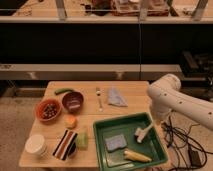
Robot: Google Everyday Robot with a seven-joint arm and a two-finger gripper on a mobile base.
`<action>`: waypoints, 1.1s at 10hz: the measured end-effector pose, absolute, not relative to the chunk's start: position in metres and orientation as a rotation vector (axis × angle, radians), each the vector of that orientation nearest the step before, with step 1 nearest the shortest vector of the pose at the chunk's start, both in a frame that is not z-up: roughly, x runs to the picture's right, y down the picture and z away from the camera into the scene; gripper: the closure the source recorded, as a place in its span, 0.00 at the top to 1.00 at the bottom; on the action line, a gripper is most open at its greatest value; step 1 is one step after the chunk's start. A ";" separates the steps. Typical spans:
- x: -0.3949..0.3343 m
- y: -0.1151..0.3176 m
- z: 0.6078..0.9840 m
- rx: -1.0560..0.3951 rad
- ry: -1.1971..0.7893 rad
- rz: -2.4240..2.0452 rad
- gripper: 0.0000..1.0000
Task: Wipe tray with brush
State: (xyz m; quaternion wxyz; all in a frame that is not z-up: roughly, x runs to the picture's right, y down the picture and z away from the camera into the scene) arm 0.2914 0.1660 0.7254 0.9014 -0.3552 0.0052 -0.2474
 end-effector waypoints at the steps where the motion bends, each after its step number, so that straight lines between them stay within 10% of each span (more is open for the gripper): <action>1: 0.301 0.168 0.725 -0.742 0.030 -0.494 0.00; 11: 0.291 0.106 0.769 -0.657 0.097 -0.481 0.00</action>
